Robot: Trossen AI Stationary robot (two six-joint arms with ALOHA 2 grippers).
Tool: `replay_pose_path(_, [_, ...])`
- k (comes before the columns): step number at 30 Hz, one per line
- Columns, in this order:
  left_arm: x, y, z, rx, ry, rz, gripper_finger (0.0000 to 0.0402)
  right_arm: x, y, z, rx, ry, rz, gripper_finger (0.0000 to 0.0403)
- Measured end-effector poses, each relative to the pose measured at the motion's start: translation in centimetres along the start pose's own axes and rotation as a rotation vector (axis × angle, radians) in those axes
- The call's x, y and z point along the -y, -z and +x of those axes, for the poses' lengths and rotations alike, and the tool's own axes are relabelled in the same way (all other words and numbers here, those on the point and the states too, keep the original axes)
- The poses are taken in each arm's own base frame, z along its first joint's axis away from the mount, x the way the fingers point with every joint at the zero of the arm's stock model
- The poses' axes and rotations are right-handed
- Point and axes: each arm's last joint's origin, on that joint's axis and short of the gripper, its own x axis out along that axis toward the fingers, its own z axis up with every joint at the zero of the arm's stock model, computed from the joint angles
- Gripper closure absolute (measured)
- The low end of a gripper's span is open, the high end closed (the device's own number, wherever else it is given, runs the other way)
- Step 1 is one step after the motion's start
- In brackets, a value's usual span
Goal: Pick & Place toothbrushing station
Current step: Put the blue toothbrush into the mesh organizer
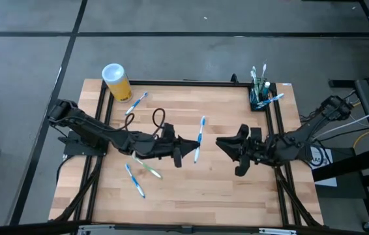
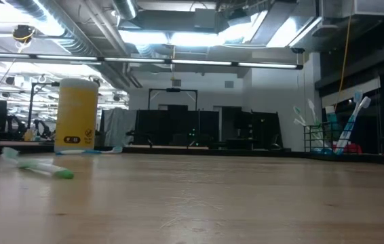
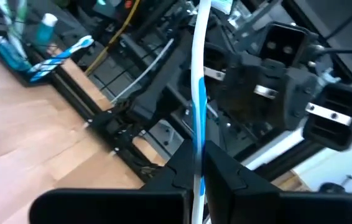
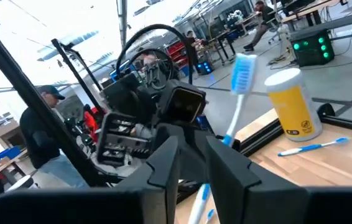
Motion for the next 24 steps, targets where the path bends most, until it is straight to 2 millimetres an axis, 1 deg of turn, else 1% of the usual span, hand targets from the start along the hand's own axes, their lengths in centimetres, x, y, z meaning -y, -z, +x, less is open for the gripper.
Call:
replay_pose_path(3, [0.2, -0.1, 0.0, -0.013, 0.042, 0.0, 0.0393, 0.3, -0.1, 0.4, 0.001, -0.004, 0.001, 0.0322])
replay_pose_path(5, [0.3, -0.1, 0.0, -0.026, 0.061, -0.002, 0.0393, 0.4, -0.2, 0.6, 0.002, -0.008, 0.002, 0.0315])
replay_pose_path(12, [0.7, -0.3, 0.0, -0.029, 0.123, -0.006, 0.0393, 1.0, -0.6, 1.3, 0.017, 0.008, 0.013, 0.0251])
replay_pose_path(15, [0.9, -0.5, 0.0, -0.022, 0.151, -0.007, 0.0393, 1.2, -0.6, 1.7, 0.015, 0.002, 0.015, 0.0233])
replay_pose_path(19, [1.1, -0.8, 0.0, -0.02, 0.196, -0.016, 0.0393, 1.6, -0.2, 2.6, 0.007, -0.011, 0.017, 0.0228])
replay_pose_path(24, [1.0, -0.6, 0.2, -0.023, 0.192, -0.014, 0.0393, 1.7, 0.1, 3.8, 0.022, -0.047, 0.036, 0.0237])
